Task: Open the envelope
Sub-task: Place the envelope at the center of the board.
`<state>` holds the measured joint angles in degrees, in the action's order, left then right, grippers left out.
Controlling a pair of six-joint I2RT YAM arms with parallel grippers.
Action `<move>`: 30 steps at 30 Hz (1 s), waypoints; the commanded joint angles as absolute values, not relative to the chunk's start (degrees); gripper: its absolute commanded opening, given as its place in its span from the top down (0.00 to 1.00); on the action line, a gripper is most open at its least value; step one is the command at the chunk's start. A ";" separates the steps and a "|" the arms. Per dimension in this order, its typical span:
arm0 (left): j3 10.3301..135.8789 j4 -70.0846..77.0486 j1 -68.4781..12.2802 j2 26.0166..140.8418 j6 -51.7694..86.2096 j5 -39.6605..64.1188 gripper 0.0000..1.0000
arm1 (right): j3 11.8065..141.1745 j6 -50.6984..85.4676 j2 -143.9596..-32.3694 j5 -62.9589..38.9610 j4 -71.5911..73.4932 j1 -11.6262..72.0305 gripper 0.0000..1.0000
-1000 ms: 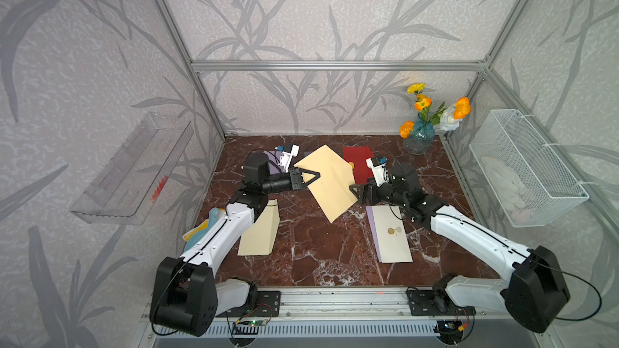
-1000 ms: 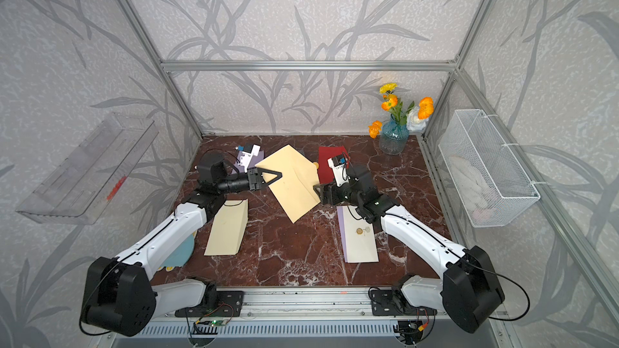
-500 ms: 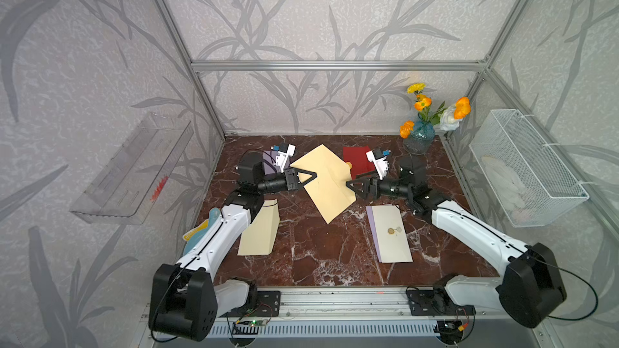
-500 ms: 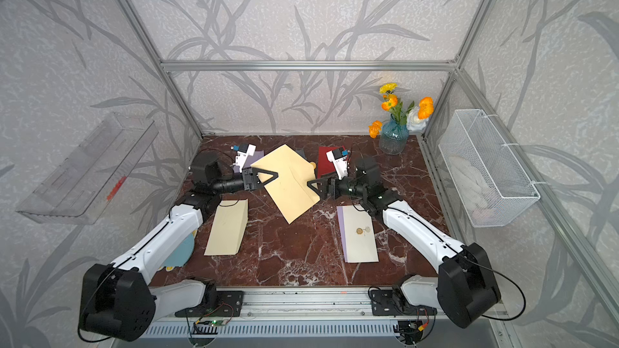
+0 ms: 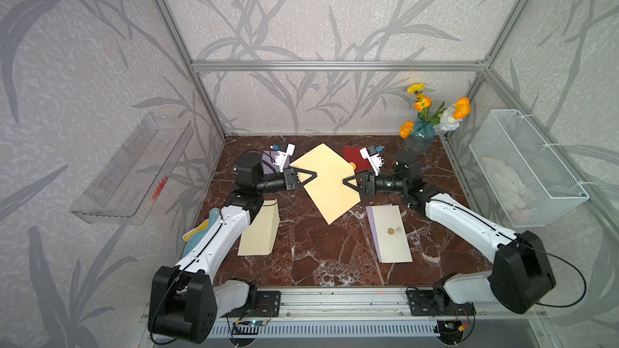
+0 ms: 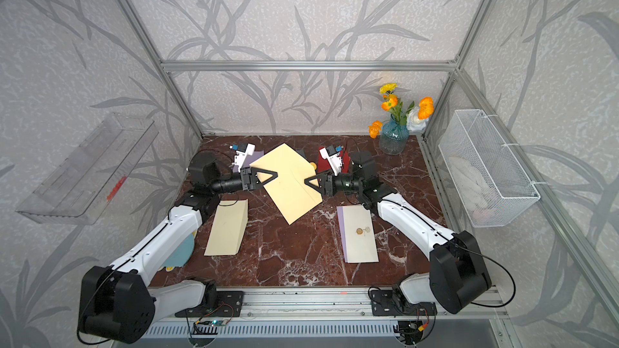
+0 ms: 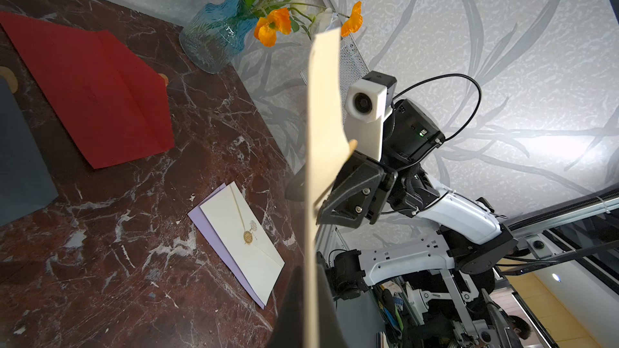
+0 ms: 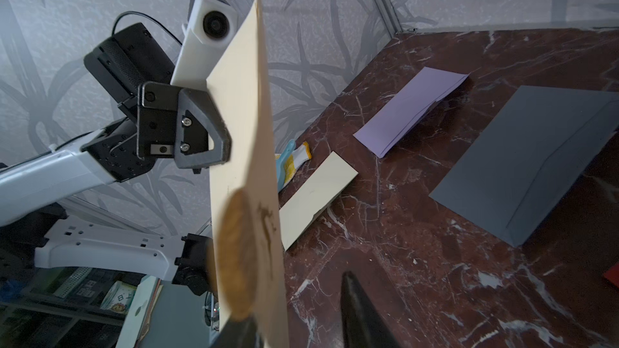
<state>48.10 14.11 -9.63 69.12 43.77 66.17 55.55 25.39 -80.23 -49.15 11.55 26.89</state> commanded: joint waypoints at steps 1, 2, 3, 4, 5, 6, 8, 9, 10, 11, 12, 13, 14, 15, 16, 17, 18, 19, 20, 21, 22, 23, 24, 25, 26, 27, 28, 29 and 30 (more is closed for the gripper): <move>47.95 15.34 -9.32 68.73 44.03 67.66 1.00 | 57.57 26.08 -81.20 -53.88 14.32 26.75 0.72; 48.09 15.01 -9.33 68.65 43.95 67.74 1.00 | 57.57 26.24 -81.45 -54.29 14.77 26.76 0.76; 48.39 14.10 -9.33 68.56 43.29 67.76 1.00 | 57.61 26.44 -81.71 -54.53 15.01 26.74 0.79; 48.73 12.61 -9.32 68.47 42.32 67.57 1.00 | 57.72 26.54 -81.91 -54.66 15.16 26.72 0.84; 49.11 10.93 -9.32 68.47 41.38 67.37 1.00 | 57.81 26.50 -82.06 -54.90 15.16 26.80 0.86; 49.37 10.00 -9.32 68.47 40.66 67.32 1.00 | 57.91 26.55 -82.25 -55.25 15.05 26.76 0.90; 49.37 10.44 -9.32 68.55 40.91 67.32 1.00 | 58.17 26.67 -82.59 -55.82 15.03 26.73 0.97; 49.44 10.26 -9.32 68.55 40.87 67.36 1.00 | 58.26 26.63 -82.77 -56.22 15.12 26.80 1.00; 49.69 9.53 -9.27 68.55 40.37 67.25 1.00 | 58.36 26.63 -82.86 -56.64 15.12 26.74 1.00; 50.05 7.89 -9.24 68.69 39.38 66.92 1.00 | 58.44 26.71 -82.88 -57.07 15.21 26.79 1.00; 50.38 6.32 -9.24 68.64 38.36 66.43 1.00 | 58.52 26.72 -82.97 -57.39 15.19 26.72 1.00; 50.76 5.10 -9.14 68.77 37.59 65.88 1.00 | 58.60 26.88 -82.97 -57.61 15.27 26.72 1.00; 50.97 3.97 -9.04 68.90 37.05 65.22 1.00 | 58.62 27.19 -82.97 -57.88 15.56 26.80 1.00; 51.13 3.46 -8.90 69.08 36.85 64.68 1.00 | 58.62 27.61 -83.06 -58.21 15.92 26.74 1.00; 51.20 2.95 -8.80 69.32 36.70 64.08 0.97 | 58.62 28.14 -83.14 -58.32 16.44 26.74 1.00; 51.32 2.00 -8.73 69.58 36.33 63.22 0.92 | 58.62 28.74 -83.27 -58.60 16.97 26.81 1.00; 51.49 0.98 -8.75 69.84 35.45 62.41 0.84 | 58.62 29.31 -83.39 -58.69 17.50 26.77 1.00; 51.59 0.28 -8.70 70.18 34.93 62.02 0.78 | 58.60 29.80 -83.51 -58.71 17.87 26.80 1.00; 51.68 -0.06 -8.61 70.55 34.37 61.93 0.71 | 58.55 30.32 -83.71 -58.71 18.35 26.72 1.00; 51.72 -0.28 -8.61 71.06 34.27 61.83 0.65 | 58.54 30.85 -83.89 -58.67 18.79 26.69 1.00; 51.91 -1.17 -8.58 71.28 33.77 61.43 0.61 | 58.54 31.55 -84.14 -58.42 19.18 26.70 1.00; 52.15 -2.54 -8.53 71.39 33.01 60.45 0.59 | 58.48 32.19 -84.40 -58.15 19.64 26.72 1.00; 52.54 -4.48 -8.50 71.24 31.82 58.92 0.57 | 58.45 32.89 -84.69 -57.87 20.30 26.65 1.00; 52.94 -6.37 -8.36 70.99 30.68 57.25 0.56 | 58.28 33.57 -85.02 -57.05 20.72 26.66 1.00; 53.20 -7.72 -8.24 70.58 29.85 55.89 0.54 | 58.23 34.02 -85.28 -56.15 20.78 26.65 1.00; 53.38 -8.80 -8.11 70.06 29.13 54.39 0.53 | 58.12 34.54 -85.50 -55.08 20.90 26.59 1.00; 53.36 -9.68 -7.93 69.39 28.52 52.49 0.53 | 57.88 35.15 -85.73 -53.95 21.44 26.62 1.00; 53.37 -10.52 -7.79 68.69 28.18 50.62 0.52 | 57.63 35.77 -85.94 -52.87 21.87 26.61 1.00; 53.22 -11.19 -7.66 67.80 27.67 48.59 0.52 | 57.36 36.16 -86.17 -51.61 22.37 26.58 1.00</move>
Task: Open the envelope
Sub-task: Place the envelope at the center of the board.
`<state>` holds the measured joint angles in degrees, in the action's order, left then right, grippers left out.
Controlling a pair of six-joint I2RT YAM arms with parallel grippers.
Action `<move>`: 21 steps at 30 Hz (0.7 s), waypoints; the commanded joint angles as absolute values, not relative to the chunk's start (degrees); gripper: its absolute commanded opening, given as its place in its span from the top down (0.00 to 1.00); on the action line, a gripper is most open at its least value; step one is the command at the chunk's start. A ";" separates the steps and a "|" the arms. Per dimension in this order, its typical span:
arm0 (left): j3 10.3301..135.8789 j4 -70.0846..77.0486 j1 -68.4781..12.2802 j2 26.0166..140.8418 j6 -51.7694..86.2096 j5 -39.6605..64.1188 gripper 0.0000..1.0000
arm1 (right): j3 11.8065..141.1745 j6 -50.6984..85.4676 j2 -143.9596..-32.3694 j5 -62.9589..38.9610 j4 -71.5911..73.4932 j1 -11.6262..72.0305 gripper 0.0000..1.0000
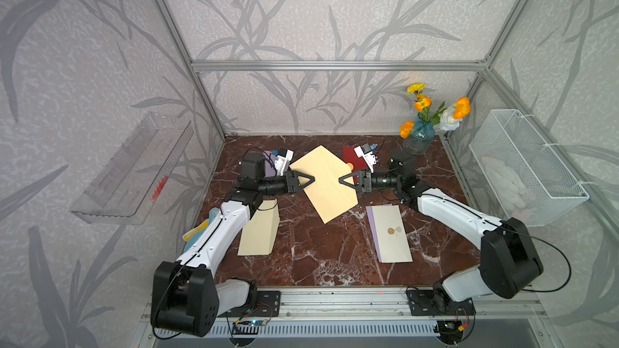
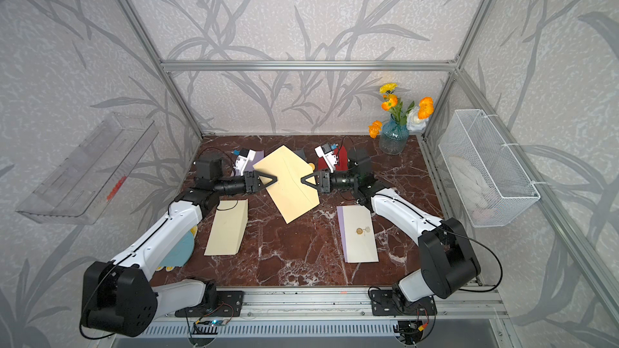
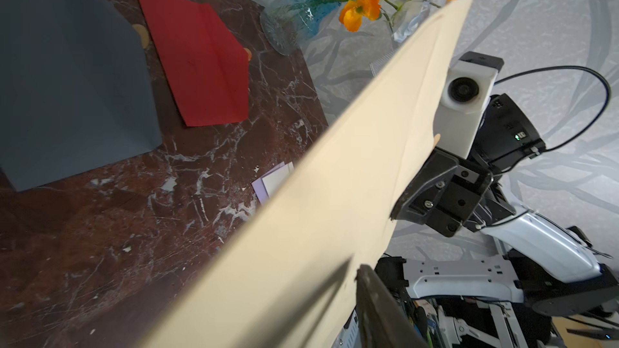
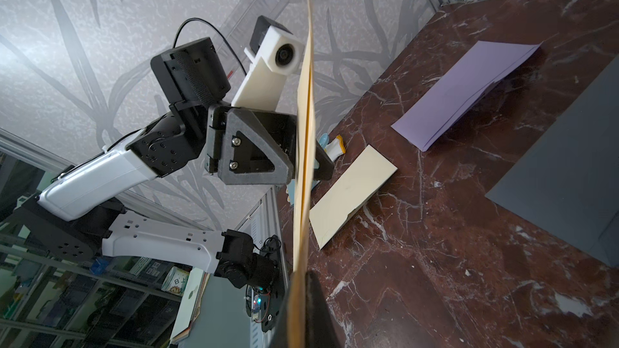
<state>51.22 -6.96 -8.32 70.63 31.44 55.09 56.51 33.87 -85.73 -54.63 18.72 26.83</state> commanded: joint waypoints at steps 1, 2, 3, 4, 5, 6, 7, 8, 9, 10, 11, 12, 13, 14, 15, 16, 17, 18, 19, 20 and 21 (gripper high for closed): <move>52.95 -11.85 -7.53 66.90 27.32 46.49 0.51 | 57.09 37.44 -86.27 -50.19 22.73 26.50 1.00; 52.85 -12.52 -7.36 66.19 27.01 45.01 0.50 | 56.96 38.28 -86.39 -49.04 22.94 26.48 1.00; 52.89 -13.37 -7.15 65.56 26.67 43.32 0.48 | 56.66 38.91 -86.53 -47.39 23.04 26.52 1.00; 52.80 -14.15 -7.05 65.08 26.59 41.93 0.46 | 56.37 39.40 -86.65 -45.49 22.89 26.57 1.00; 52.65 -14.49 -6.96 64.87 26.55 41.54 0.45 | 55.98 39.74 -86.75 -44.09 22.98 26.68 1.00; 52.71 -15.03 -6.79 64.71 26.44 41.05 0.44 | 55.17 40.61 -86.90 -42.28 24.06 26.76 1.00; 52.90 -15.73 -6.73 64.52 26.26 40.20 0.44 | 54.05 41.86 -86.92 -40.06 25.05 26.93 1.00; 52.98 -16.30 -6.72 64.20 26.19 39.11 0.44 | 53.00 43.04 -87.07 -38.48 26.21 27.10 1.00; 52.99 -16.90 -6.64 63.69 26.09 37.75 0.44 | 51.79 44.90 -87.45 -36.73 28.02 27.44 1.00; 52.92 -17.42 -6.53 63.06 26.03 36.34 0.43 | 50.46 46.84 -87.95 -35.03 29.93 27.82 1.00; 52.91 -17.56 -6.51 62.57 25.97 35.53 0.41 | 49.39 48.11 -88.41 -33.68 31.64 28.31 1.00; 52.82 -17.97 -6.49 62.09 25.96 34.85 0.38 | 48.48 49.23 -89.03 -32.03 32.63 29.28 1.00; 52.71 -18.06 -6.36 61.66 26.01 34.32 0.35 | 47.73 50.13 -89.56 -30.10 33.30 30.32 1.00; 52.60 -18.04 -6.37 61.22 25.91 34.13 0.34 | 47.08 50.73 -90.07 -28.24 33.96 31.82 1.00; 52.51 -18.12 -6.28 60.98 25.84 33.97 0.33 | 46.69 51.00 -90.53 -26.54 34.49 33.05 1.00; 52.38 -18.08 -6.28 60.75 25.92 33.94 0.33 | 46.18 51.52 -91.00 -24.72 34.99 34.53 1.00; 52.34 -18.10 -6.32 60.52 25.97 33.81 0.32 | 45.83 52.03 -91.54 -22.98 35.44 35.86 1.00; 52.22 -18.06 -6.25 60.39 26.05 33.64 0.32 | 45.43 52.77 -91.96 -21.55 36.10 36.92 1.00; 52.12 -17.90 -6.30 60.15 26.06 33.50 0.31 | 44.84 53.72 -92.48 -19.86 37.19 37.84 1.00; 51.95 -17.77 -6.28 59.82 26.15 33.14 0.31 | 44.12 54.89 -92.97 -18.31 38.33 38.68 1.00; 51.79 -17.65 -6.17 59.57 26.30 32.83 0.31 | 43.52 56.06 -93.54 -17.09 39.33 39.29 1.00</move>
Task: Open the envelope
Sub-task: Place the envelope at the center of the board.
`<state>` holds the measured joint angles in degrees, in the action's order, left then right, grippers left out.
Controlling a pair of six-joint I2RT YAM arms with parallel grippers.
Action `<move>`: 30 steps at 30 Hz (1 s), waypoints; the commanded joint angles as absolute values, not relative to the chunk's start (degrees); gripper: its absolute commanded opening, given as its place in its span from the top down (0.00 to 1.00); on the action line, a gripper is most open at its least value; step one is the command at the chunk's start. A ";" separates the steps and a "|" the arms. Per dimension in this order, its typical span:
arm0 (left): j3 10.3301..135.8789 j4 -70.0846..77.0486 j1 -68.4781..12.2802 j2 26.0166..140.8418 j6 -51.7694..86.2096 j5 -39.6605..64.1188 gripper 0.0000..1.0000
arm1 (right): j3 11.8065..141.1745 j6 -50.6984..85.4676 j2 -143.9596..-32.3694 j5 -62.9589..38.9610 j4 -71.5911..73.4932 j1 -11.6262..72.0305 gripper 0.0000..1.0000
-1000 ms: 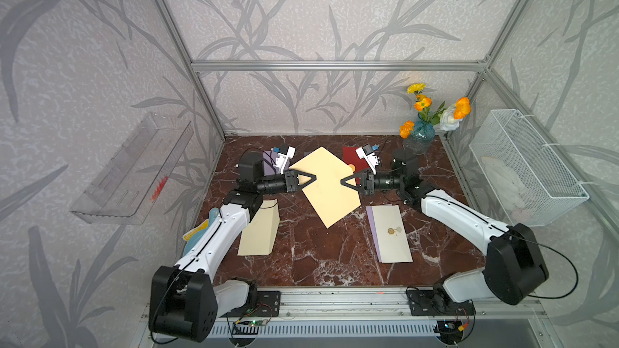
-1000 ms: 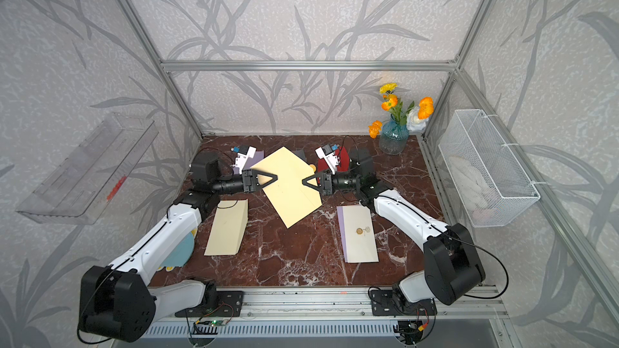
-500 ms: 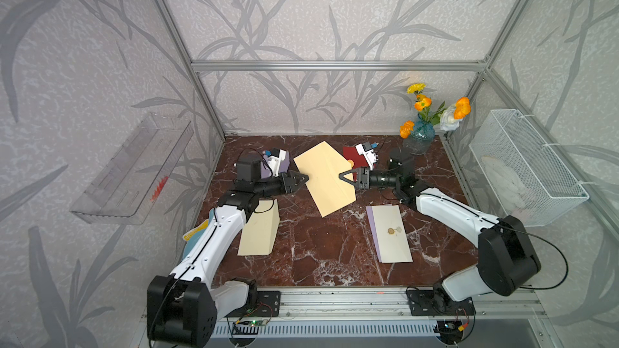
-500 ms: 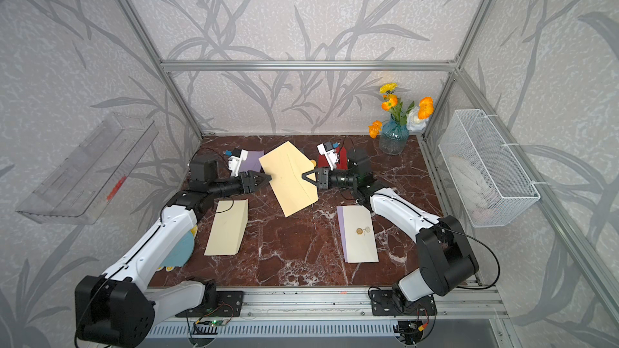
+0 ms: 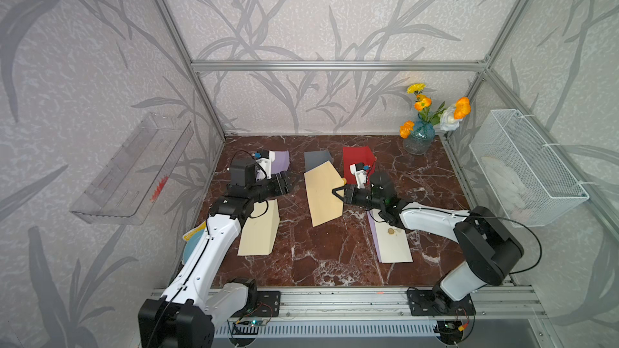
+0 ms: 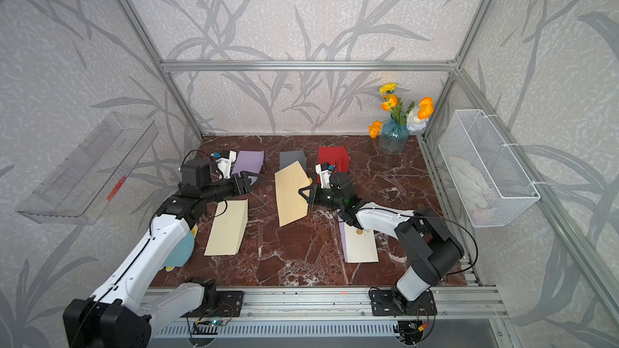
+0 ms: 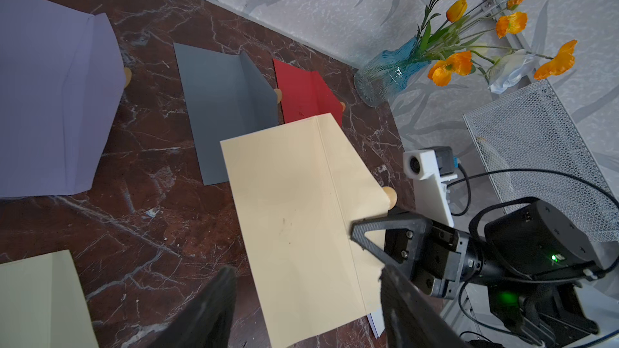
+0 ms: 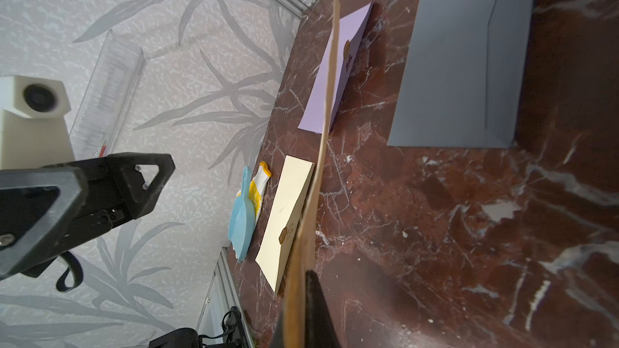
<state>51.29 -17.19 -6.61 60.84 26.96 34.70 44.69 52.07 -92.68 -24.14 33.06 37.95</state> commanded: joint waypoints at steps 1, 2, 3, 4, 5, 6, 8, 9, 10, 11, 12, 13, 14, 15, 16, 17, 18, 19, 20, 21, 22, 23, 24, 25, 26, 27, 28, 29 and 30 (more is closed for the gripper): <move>51.60 -17.51 -6.22 59.26 26.36 32.49 0.31 | 42.84 57.18 -94.22 -15.85 40.71 39.95 1.00; 51.47 -17.49 -6.11 58.92 26.45 32.06 0.31 | 42.20 58.05 -94.91 -14.74 41.91 40.58 1.00; 51.48 -17.47 -6.03 58.68 26.52 31.70 0.30 | 41.75 58.67 -95.45 -13.80 42.85 41.28 1.00; 51.42 -17.37 -5.87 58.54 26.69 31.38 0.30 | 41.33 59.41 -96.14 -12.45 44.16 42.20 1.00; 51.42 -17.40 -5.69 58.45 26.98 31.32 0.30 | 40.96 60.03 -96.88 -11.17 44.82 43.20 1.00; 51.33 -17.32 -5.45 58.36 27.27 31.37 0.30 | 40.72 60.66 -97.44 -10.13 45.56 44.06 1.00; 51.24 -17.31 -4.88 58.10 27.76 31.60 0.30 | 39.67 63.29 -100.41 -7.96 48.61 45.78 1.00; 51.09 -17.18 -4.68 57.89 27.96 31.80 0.30 | 39.12 64.53 -101.58 -7.18 50.49 46.40 1.00; 50.85 -16.94 -4.43 57.55 28.21 31.89 0.30 | 38.55 66.12 -102.76 -6.19 52.45 47.13 1.00; 50.58 -16.80 -4.22 57.17 28.45 31.83 0.30 | 38.02 67.41 -103.89 -4.94 54.24 47.95 1.00; 50.37 -16.56 -4.00 56.84 28.68 31.74 0.30 | 37.76 68.32 -104.77 -3.92 55.36 48.68 1.00; 50.17 -16.29 -3.79 56.61 28.84 31.73 0.30 | 37.71 69.11 -105.76 -3.13 56.36 49.54 1.00; 50.10 -16.22 -3.47 56.52 29.10 31.81 0.29 | 37.73 69.70 -106.67 -2.38 57.05 50.24 1.00; 50.18 -16.18 -3.28 56.56 29.33 31.93 0.29 | 37.76 70.31 -107.43 -1.72 57.49 50.96 1.00; 50.19 -16.05 -3.01 56.68 29.59 32.24 0.29 | 37.56 71.10 -108.24 -0.91 58.11 51.59 1.00; 50.14 -15.79 -2.76 56.82 29.86 32.75 0.29 | 37.40 71.67 -109.04 -0.11 58.97 52.21 1.00; 50.05 -15.45 -2.57 56.95 30.25 33.18 0.29 | 37.14 72.37 -109.75 0.47 59.54 52.55 1.00; 50.00 -15.17 -2.42 57.19 30.49 33.55 0.29 | 36.79 73.20 -110.52 1.31 60.28 53.08 1.00; 49.93 -14.99 -2.27 57.37 30.74 33.74 0.29 | 36.44 74.11 -111.34 2.10 61.06 53.34 1.00; 49.84 -14.79 -2.08 57.54 30.99 33.90 0.29 | 36.18 74.92 -112.05 2.57 61.73 53.50 1.00; 49.75 -14.49 -1.97 57.73 31.20 34.13 0.29 | 35.99 75.71 -112.99 2.80 62.72 53.73 1.00; 49.74 -14.27 -1.92 57.91 31.39 34.19 0.29 | 36.03 76.37 -113.60 2.81 63.30 53.86 1.00; 49.65 -14.16 -1.89 58.07 31.64 34.40 0.29 | 36.10 76.92 -114.32 2.73 63.85 53.98 1.00; 49.56 -14.06 -1.76 58.18 31.74 34.62 0.29 | 36.28 77.44 -114.84 2.43 64.07 54.17 1.00; 49.57 -14.06 -1.76 58.27 31.75 34.75 0.29 | 36.53 77.81 -115.12 2.02 63.92 54.23 1.00; 49.49 -14.06 -1.76 58.19 31.81 34.72 0.29 | 36.69 78.08 -115.35 1.77 63.65 54.37 1.00; 49.37 -14.00 -1.65 58.10 31.88 34.73 0.29 | 36.78 78.13 -115.40 1.76 63.47 54.59 1.00; 49.32 -13.93 -1.67 58.03 31.89 34.83 0.29 | 36.85 78.13 -115.49 1.55 63.41 54.73 1.00; 49.30 -13.89 -1.60 58.01 31.82 34.90 0.29 | 36.97 78.13 -115.49 1.25 63.29 54.75 1.00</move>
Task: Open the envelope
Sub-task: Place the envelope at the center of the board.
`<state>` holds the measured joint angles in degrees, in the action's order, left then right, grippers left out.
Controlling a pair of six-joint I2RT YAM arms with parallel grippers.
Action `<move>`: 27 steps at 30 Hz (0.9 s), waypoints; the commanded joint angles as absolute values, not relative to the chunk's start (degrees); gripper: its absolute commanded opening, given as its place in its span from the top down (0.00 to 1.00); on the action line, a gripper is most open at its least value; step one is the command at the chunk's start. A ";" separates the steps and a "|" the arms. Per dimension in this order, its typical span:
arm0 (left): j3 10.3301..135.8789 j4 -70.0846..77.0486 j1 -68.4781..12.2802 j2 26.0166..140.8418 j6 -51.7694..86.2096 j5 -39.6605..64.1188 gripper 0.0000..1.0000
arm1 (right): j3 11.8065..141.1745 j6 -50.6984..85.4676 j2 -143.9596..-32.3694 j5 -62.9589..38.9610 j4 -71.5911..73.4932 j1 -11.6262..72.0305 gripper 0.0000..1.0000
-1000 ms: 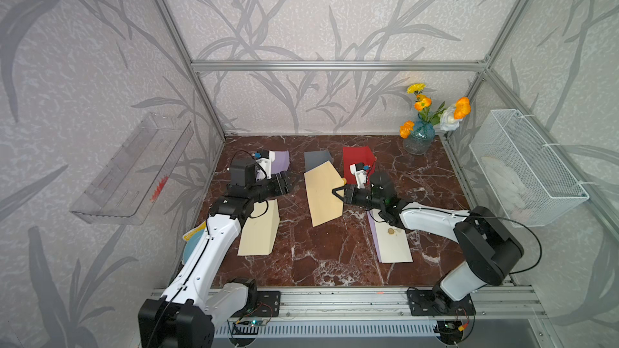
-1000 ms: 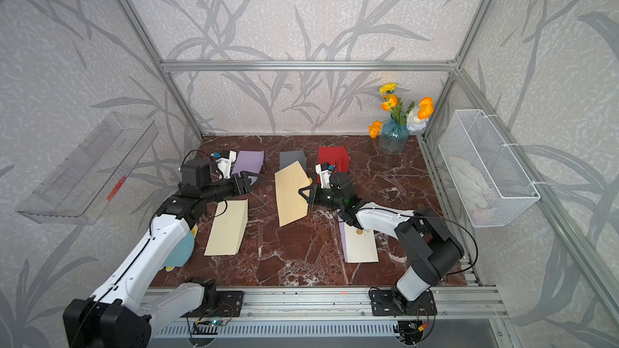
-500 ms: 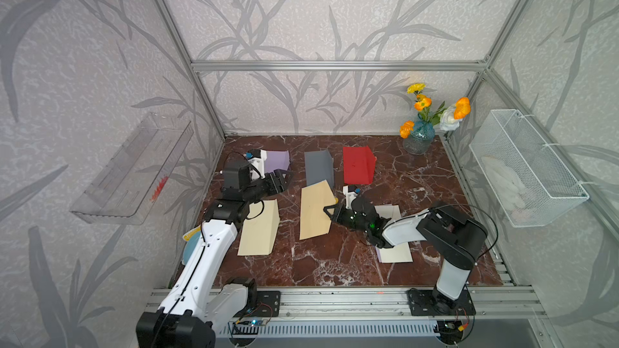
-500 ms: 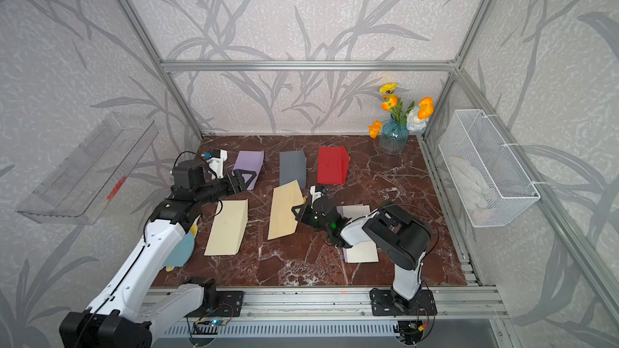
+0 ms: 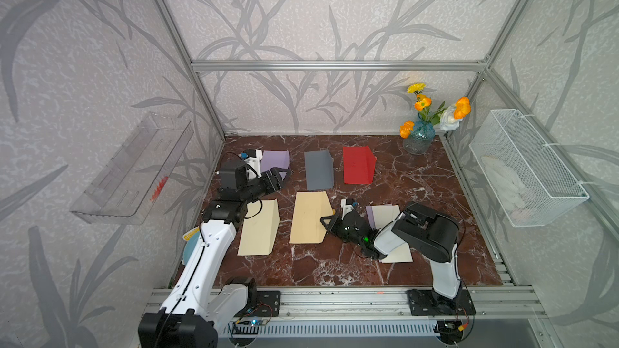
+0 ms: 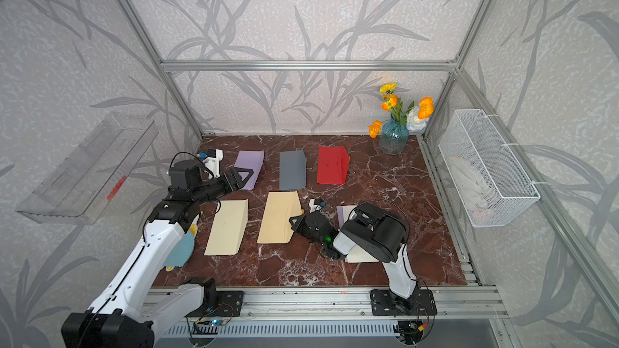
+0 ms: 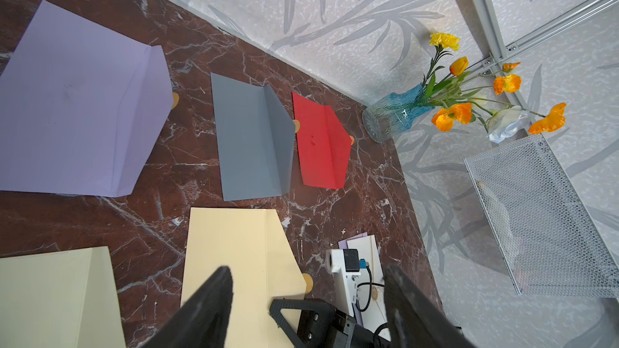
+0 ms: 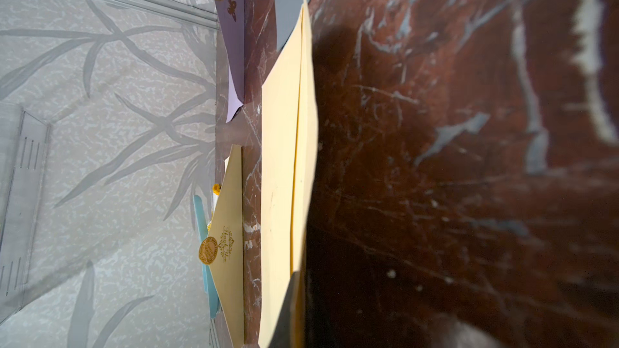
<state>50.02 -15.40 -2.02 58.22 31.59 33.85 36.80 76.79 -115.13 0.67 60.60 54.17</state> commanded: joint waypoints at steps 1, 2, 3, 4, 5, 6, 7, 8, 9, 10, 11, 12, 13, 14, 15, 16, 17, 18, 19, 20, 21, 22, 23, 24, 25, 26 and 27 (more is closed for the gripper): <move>49.24 -13.88 -1.57 58.01 31.85 34.96 0.29 | 37.04 78.22 -115.55 1.02 63.11 54.93 1.00; 49.20 -13.76 -1.58 58.01 31.93 34.90 0.29 | 37.25 78.22 -115.64 0.59 63.02 54.99 1.00; 49.13 -13.56 -1.58 58.01 31.99 35.06 0.29 | 37.56 78.22 -115.75 -0.02 62.80 55.05 1.00; 48.97 -13.37 -1.45 58.10 32.24 35.22 0.29 | 37.78 78.30 -115.84 -0.63 62.59 55.21 1.00; 48.91 -13.11 -1.47 58.25 32.42 35.48 0.29 | 37.96 78.23 -115.92 -1.02 62.41 55.41 1.00; 48.79 -12.86 -1.41 58.31 32.58 35.70 0.29 | 38.01 78.22 -115.93 -1.33 62.36 55.59 1.00; 48.63 -12.54 -1.34 58.44 32.84 35.96 0.29 | 38.01 78.14 -115.92 -1.81 62.11 55.63 1.00; 48.61 -12.28 -1.31 58.52 32.95 36.18 0.29 | 37.96 78.13 -115.85 -2.02 62.05 55.74 1.00; 48.47 -12.14 -1.23 58.61 33.06 36.35 0.29 | 37.73 78.06 -115.76 -1.96 62.05 55.85 1.00; 48.47 -12.04 -1.23 58.62 33.17 36.63 0.29 | 37.41 77.87 -115.55 -1.85 62.05 55.96 1.00; 48.48 -12.04 -1.14 58.61 33.18 36.65 0.29 | 37.23 77.79 -115.36 -1.87 62.01 55.95 1.00; 48.47 -12.06 -1.14 58.62 33.21 36.70 0.29 | 37.08 77.70 -115.23 -1.91 61.77 55.93 1.00; 48.47 -12.04 -1.14 58.56 33.19 36.65 0.29 | 37.04 77.61 -115.07 -2.10 61.46 56.02 1.00; 48.47 -12.04 -1.08 58.62 33.22 36.73 0.29 | 37.09 77.73 -115.14 -2.36 61.27 56.04 1.00; 48.48 -11.98 -1.05 58.62 33.17 36.71 0.29 | 37.21 77.86 -115.34 -2.76 61.26 55.95 1.00; 48.51 -11.88 -1.05 58.61 33.30 36.74 0.29 | 37.39 78.03 -115.61 -3.19 61.26 55.98 0.99; 48.51 -11.79 -1.05 58.62 33.26 36.75 0.29 | 37.52 78.30 -115.90 -3.54 61.30 55.95 0.98; 48.48 -11.70 -1.05 58.67 33.35 36.91 0.29 | 37.62 78.52 -116.25 -3.84 61.47 55.97 0.95; 48.52 -11.73 -0.97 58.70 33.36 36.98 0.29 | 37.70 78.82 -116.51 -3.95 61.67 56.04 0.93; 48.51 -11.85 -0.97 58.63 33.33 36.92 0.29 | 37.61 78.92 -116.63 -4.00 61.87 55.97 0.90; 48.47 -11.95 -0.97 58.71 33.22 37.00 0.29 | 37.54 78.88 -116.46 -3.88 61.81 55.97 0.90; 48.51 -12.03 -0.97 58.62 33.20 36.91 0.29 | 37.35 78.84 -116.17 -3.66 61.54 56.00 0.90; 48.47 -12.11 -0.88 58.50 33.16 36.78 0.29 | 37.29 78.57 -115.81 -3.48 61.18 56.01 0.90; 48.45 -12.13 -0.83 58.52 33.16 36.81 0.29 | 37.18 78.33 -115.41 -3.30 60.65 55.99 0.88; 48.47 -12.12 -0.88 58.53 33.17 36.84 0.29 | 37.09 78.23 -114.95 -3.17 60.05 55.93 0.83; 48.46 -12.13 -0.87 58.52 33.21 36.91 0.29 | 37.03 78.13 -114.72 -3.16 59.48 55.95 0.78; 48.51 -12.13 -0.88 58.54 33.20 36.89 0.29 | 37.13 77.99 -114.53 -3.38 59.18 55.95 0.75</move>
<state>49.10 -13.23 -1.26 58.63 33.19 36.14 37.15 78.39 -115.68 -3.44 60.80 55.61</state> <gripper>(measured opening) 0.713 0.237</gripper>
